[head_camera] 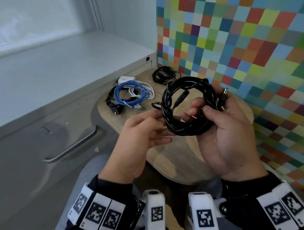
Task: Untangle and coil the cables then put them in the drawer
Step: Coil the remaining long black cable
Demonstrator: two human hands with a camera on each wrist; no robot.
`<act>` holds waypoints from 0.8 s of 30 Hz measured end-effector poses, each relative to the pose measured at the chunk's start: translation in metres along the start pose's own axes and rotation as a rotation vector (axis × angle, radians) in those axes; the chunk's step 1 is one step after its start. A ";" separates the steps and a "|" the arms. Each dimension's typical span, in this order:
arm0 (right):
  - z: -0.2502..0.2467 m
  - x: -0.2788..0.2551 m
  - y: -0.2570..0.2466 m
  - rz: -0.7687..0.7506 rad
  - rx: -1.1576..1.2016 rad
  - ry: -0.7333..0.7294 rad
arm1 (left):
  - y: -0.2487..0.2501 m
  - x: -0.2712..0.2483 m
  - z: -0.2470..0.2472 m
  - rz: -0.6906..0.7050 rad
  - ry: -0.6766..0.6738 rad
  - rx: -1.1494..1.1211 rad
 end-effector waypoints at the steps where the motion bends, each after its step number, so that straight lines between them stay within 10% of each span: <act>1: -0.001 0.001 0.000 0.004 -0.014 0.015 | 0.001 0.000 0.000 0.010 -0.008 -0.012; 13: -0.001 0.000 0.007 0.105 -0.082 0.037 | -0.002 -0.003 0.004 0.079 -0.007 -0.041; 24: -0.012 0.004 0.003 0.106 -0.399 0.064 | -0.004 0.005 -0.004 0.106 0.309 -0.163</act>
Point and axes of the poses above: each hand's wrist, its own x-axis towards the middle knuckle, its own z-axis out of the palm, y = z × x, the point moved 2 cm from there along x, towards the middle knuckle, and after that the axes turned 10 degrees about z, right-handed, at the moved point
